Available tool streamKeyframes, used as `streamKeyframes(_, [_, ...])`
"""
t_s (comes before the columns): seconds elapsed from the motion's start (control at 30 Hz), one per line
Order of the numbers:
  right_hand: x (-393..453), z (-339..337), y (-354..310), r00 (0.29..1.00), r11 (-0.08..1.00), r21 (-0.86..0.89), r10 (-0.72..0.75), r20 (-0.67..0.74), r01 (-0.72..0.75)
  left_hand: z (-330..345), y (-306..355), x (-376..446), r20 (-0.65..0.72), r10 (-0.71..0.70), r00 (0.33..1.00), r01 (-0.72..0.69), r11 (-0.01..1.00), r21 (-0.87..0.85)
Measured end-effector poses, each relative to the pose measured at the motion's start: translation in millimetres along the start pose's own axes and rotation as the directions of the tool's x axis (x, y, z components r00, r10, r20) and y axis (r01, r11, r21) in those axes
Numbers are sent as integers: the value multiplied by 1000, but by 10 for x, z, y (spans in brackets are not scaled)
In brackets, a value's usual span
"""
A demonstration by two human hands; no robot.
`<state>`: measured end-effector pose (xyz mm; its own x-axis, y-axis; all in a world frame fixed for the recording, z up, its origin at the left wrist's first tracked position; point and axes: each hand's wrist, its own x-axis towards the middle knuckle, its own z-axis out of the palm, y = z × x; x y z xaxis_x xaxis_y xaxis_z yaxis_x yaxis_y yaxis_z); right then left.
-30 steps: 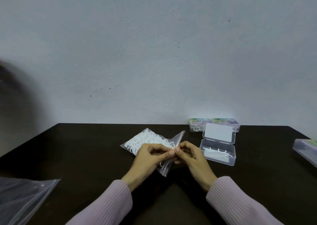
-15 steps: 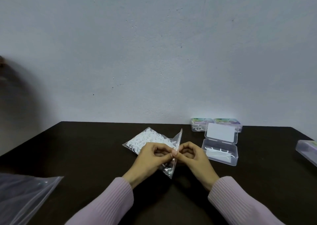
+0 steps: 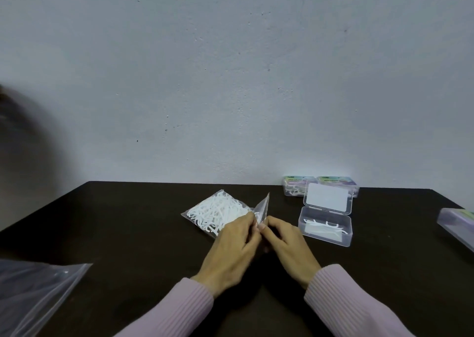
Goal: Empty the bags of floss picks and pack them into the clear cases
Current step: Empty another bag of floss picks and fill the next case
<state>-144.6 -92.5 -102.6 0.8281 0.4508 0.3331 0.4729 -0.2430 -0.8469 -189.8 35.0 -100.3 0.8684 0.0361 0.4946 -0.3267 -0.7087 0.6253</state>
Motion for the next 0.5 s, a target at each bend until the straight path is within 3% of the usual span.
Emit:
streamKeyframes(0.13, [-15, -22, -9, 999, 999, -17, -34, 42, 35, -23, 9, -3, -16, 73, 997, -70, 990, 125])
streamKeyframes(0.27, [-8, -22, 10, 998, 988, -139, -60, 25, 63, -66, 33, 17, 33, 140, 990, -144, 960, 239])
streamKeyframes(0.5, [-2, -33, 31, 989, 925, -359, -146, -37, 123, -46, 44, 9, 7, 111, 994, -106, 919, 379])
